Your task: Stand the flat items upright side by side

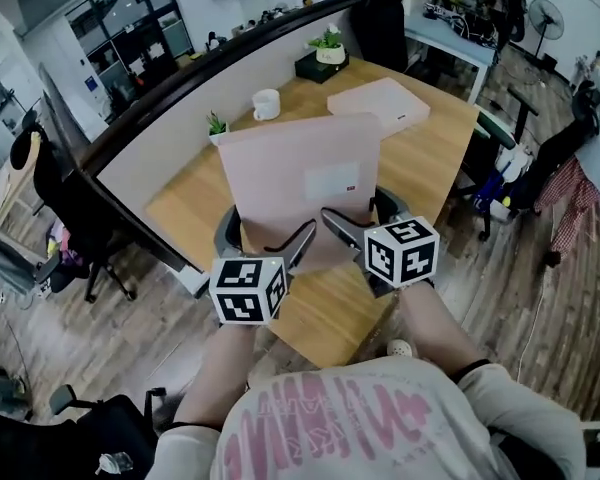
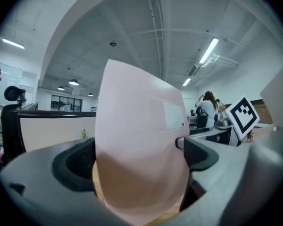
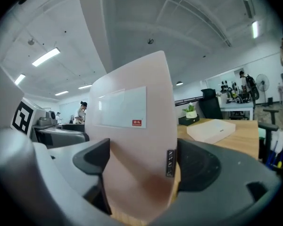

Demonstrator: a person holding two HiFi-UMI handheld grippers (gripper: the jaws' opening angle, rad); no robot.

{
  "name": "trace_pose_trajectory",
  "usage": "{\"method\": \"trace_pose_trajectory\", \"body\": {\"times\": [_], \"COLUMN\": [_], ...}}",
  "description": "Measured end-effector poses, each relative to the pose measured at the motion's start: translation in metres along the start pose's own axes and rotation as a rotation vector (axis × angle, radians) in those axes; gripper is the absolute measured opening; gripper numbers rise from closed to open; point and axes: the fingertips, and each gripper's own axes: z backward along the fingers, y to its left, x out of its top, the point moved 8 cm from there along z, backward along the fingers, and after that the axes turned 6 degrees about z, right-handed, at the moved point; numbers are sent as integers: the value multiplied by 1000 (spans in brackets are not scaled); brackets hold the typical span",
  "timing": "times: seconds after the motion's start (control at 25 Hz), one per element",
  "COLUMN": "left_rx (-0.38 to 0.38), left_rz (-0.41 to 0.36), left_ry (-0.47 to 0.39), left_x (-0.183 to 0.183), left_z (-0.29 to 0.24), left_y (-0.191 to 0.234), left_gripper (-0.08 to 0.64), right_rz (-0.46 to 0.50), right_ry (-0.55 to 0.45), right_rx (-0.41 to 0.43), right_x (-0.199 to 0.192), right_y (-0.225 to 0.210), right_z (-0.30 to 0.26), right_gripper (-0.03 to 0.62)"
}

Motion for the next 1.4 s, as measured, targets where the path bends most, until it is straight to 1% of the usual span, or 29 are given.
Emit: {"method": "trace_pose_trajectory", "body": {"times": [0.08, 0.16, 0.28, 0.36, 0.48, 0.64, 0.76, 0.92, 1.12, 1.24, 1.32, 1.4], "left_rx": [64, 129, 226, 290, 347, 402, 444, 489, 543, 581, 600, 612], "left_rz": [1, 15, 45, 63, 91, 79, 85, 77, 112, 121, 107, 65], "left_ry": [-13, -26, -47, -75, -111, -87, -62, -25, -33, -52, -55, -23], "left_x": [-1, -4, -8, -12, -15, -22, -27, -33, -41, -37, -33, -34], "left_z": [-9, -18, -29, -38, -51, -71, -84, -107, -141, -157, -167, -176], "left_y": [-10, -28, -66, -88, -113, -131, -128, -112, -73, -46, -28, -16], "left_gripper": [571, 568, 555, 543, 541, 543, 543, 541, 540, 538, 534, 526], "right_rz": [-5, 1, 71, 111, 140, 150, 166, 155, 177, 193, 197, 189], "right_ry": [-12, -15, 13, 31, 28, 29, 35, 70, 102, 100, 86, 77], "right_rx": [76, 158, 277, 340, 390, 421, 437, 470, 516, 542, 558, 570], "right_x": [-3, -6, -4, 2, 9, 8, 3, -6, -8, -1, 5, 5], "right_y": [-18, -41, -80, -103, -128, -151, -160, -170, -178, -177, -177, -179], "right_z": [-7, -7, 0, 4, 9, 2, -13, -49, -106, -141, -163, -181], "right_gripper": [434, 433, 431, 420, 420, 422, 422, 417, 417, 417, 417, 417]}}
